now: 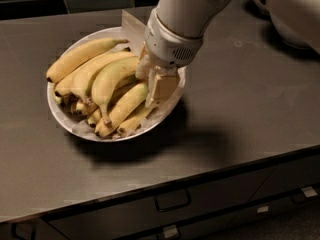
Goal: Pick banana from white bowl
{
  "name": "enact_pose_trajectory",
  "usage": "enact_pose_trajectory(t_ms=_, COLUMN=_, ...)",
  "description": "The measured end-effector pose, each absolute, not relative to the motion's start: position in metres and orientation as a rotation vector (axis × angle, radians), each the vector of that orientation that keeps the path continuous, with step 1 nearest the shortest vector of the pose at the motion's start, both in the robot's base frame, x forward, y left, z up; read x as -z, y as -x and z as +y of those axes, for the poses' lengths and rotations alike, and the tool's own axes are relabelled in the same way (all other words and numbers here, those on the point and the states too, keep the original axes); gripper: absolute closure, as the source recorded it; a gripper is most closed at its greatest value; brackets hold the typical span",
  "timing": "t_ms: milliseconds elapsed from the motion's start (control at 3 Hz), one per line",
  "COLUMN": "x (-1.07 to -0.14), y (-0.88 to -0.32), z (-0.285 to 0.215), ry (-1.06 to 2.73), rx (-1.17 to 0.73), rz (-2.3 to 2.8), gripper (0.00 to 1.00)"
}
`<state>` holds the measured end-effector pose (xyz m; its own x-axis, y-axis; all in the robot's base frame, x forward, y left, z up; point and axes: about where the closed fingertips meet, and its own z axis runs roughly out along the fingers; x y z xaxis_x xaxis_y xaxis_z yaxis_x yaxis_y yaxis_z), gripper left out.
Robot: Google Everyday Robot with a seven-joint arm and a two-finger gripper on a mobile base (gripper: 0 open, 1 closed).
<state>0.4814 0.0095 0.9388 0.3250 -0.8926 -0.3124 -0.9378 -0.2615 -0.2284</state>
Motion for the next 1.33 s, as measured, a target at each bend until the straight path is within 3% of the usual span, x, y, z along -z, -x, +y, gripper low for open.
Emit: enact_pose_trajectory(t_ms=1333, x=-0.924, y=-0.488, z=0.016, ry=2.23, rx=-0.092, rz=1.578, gripper=0.48)
